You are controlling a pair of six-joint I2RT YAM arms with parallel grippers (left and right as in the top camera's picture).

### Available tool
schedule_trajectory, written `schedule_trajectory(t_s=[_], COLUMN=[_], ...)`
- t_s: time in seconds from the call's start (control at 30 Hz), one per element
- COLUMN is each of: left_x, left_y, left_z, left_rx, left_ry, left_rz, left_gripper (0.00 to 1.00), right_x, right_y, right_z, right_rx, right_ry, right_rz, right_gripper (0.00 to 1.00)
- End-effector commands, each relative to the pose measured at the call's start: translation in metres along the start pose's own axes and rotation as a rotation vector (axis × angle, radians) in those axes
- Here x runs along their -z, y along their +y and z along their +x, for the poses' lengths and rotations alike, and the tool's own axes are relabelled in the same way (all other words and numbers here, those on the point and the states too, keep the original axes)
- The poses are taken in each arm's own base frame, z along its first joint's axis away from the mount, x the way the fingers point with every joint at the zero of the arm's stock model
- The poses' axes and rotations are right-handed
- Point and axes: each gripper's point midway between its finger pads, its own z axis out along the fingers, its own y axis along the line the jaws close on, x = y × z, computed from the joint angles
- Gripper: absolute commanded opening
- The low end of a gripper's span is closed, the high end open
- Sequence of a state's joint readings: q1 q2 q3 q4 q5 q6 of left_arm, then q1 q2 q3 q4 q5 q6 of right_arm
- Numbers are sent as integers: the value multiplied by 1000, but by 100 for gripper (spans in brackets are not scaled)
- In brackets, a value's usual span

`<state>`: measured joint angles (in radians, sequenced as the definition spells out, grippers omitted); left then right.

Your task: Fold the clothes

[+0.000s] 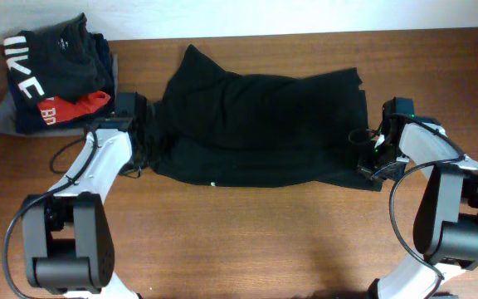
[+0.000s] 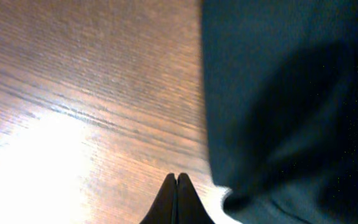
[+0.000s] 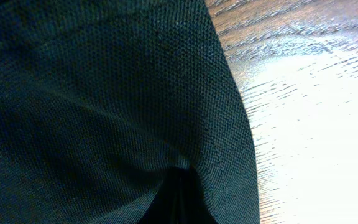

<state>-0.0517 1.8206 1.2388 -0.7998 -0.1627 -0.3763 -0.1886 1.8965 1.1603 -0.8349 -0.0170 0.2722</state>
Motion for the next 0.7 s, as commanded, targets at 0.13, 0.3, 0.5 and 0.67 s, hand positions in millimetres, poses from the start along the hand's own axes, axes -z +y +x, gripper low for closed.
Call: schedule_trajectory(t_s=[0.13,0.3,0.5,0.67], left_x=[62,32,-8,-34], left_y=[-64,-78,-87,-90], left_z=[-2,25,48,58], left_rx=[-137,-176,-208,-211], left_ry=[-50,62,176,233], left_rz=[315,319,278,262], left_gripper=[0,0,0,0], right_x=[-15,-15,-15,-15], right_y=[-15,-11,-8,-8], right_z=[5,5,6,6], right_rx=[0,-1,-1,-1], right_ry=[29,32,36,37], right_rz=[77,57,39,40], right_gripper=[4,4,4,4])
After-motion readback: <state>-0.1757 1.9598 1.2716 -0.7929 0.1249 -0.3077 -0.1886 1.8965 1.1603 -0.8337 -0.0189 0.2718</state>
